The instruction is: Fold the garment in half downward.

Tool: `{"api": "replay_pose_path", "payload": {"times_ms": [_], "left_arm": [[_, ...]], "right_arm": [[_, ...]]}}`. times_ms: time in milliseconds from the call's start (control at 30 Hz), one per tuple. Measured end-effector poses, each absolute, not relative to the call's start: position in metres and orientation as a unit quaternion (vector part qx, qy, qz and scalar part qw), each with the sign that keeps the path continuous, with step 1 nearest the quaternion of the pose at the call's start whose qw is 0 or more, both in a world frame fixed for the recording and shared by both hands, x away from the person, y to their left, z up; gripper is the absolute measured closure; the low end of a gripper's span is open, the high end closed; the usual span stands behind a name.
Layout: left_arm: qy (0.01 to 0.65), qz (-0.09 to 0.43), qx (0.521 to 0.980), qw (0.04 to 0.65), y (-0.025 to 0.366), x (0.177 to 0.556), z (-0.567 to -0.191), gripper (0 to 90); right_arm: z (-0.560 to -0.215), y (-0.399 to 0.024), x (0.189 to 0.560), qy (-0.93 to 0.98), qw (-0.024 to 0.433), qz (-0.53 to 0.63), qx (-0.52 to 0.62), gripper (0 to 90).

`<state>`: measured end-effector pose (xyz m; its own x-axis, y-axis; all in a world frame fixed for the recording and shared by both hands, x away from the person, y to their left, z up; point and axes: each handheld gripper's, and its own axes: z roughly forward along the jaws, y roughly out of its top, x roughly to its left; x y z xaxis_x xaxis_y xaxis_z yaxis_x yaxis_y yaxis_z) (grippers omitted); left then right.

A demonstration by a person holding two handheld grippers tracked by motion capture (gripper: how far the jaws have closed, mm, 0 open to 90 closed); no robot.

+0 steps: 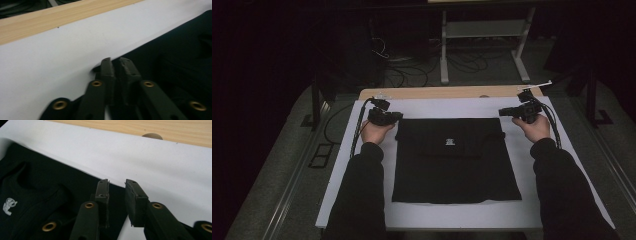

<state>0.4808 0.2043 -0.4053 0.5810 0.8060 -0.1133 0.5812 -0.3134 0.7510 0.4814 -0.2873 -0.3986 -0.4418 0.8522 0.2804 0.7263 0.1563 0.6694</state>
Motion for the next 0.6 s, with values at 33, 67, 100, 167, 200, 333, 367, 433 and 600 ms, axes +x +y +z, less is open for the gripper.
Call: {"api": "replay_pose_path", "payload": {"times_ms": [33,67,100,167,200,333,367,433,600], "left_arm": [[0.435,0.143,0.799,0.39,0.205,0.48,-0.404,70.3],[0.435,0.14,0.799,0.391,0.205,0.48,-0.403,67.5],[0.437,0.139,0.797,0.394,0.205,0.479,-0.401,64.1],[0.439,0.141,0.795,0.395,0.206,0.477,-0.398,55.6],[0.439,0.141,0.794,0.395,0.205,0.475,-0.396,50.9],[0.433,0.13,0.796,0.402,0.204,0.472,-0.389,38.8],[0.433,0.13,0.796,0.402,0.204,0.472,-0.389,35.2],[0.428,0.116,0.795,0.414,0.203,0.47,-0.386,29.2],[0.418,0.095,0.793,0.432,0.201,0.468,-0.383,15.3]], "right_arm": [[-0.398,-0.288,0.48,0.757,0.081,0.385,0.523,67.2],[-0.396,-0.288,0.479,0.758,0.085,0.382,0.522,64.8],[-0.395,-0.289,0.478,0.758,0.087,0.383,0.521,63.1],[-0.392,-0.29,0.477,0.757,0.088,0.384,0.522,56.7],[-0.39,-0.29,0.476,0.757,0.089,0.386,0.52,52.0],[-0.385,-0.287,0.472,0.76,0.089,0.392,0.51,41.3],[-0.385,-0.287,0.472,0.76,0.089,0.392,0.51,41.3],[-0.382,-0.283,0.47,0.766,0.092,0.395,0.499,35.8],[-0.377,-0.277,0.467,0.77,0.094,0.407,0.483,28.6]]}}
